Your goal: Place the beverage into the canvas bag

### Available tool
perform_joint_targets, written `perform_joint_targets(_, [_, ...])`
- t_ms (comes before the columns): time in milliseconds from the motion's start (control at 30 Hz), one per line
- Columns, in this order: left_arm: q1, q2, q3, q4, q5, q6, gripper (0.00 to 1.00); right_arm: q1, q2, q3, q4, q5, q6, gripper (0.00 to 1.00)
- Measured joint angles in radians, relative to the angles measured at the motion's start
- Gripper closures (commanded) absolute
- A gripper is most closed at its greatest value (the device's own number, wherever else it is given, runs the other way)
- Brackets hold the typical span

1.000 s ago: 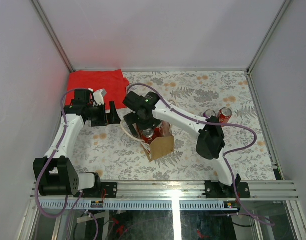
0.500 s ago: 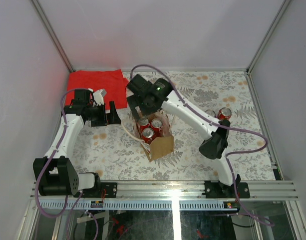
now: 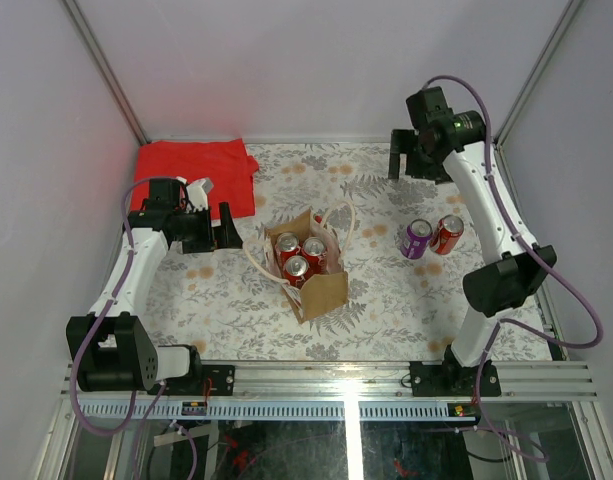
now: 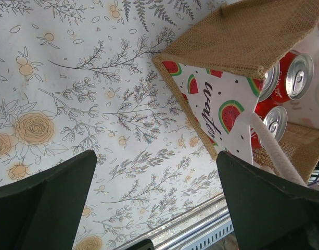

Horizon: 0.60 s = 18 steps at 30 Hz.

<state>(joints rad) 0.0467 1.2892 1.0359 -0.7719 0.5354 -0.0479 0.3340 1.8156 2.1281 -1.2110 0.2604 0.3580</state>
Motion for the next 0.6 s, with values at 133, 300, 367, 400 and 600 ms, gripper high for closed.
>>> perform_joint_targets(133, [0.000, 0.000, 0.000, 0.000, 0.000, 0.000, 0.00, -0.055, 0.015, -0.149, 0.006, -0.048, -0.017, 0.04])
perform_joint_targets(300, [0.000, 0.000, 0.000, 0.000, 0.000, 0.000, 0.00, -0.085, 0.069, -0.259, 0.032, -0.089, -0.041, 0.04])
perform_joint_targets(367, [0.000, 0.000, 0.000, 0.000, 0.000, 0.000, 0.00, -0.088, 0.078, -0.280, 0.045, -0.100, -0.050, 0.04])
perform_joint_targets(400, [0.000, 0.000, 0.000, 0.000, 0.000, 0.000, 0.00, -0.090, 0.080, -0.286, 0.049, -0.104, -0.054, 0.04])
perform_joint_targets(600, [0.000, 0.000, 0.000, 0.000, 0.000, 0.000, 0.00, -0.095, 0.080, -0.361, 0.087, -0.125, -0.072, 0.05])
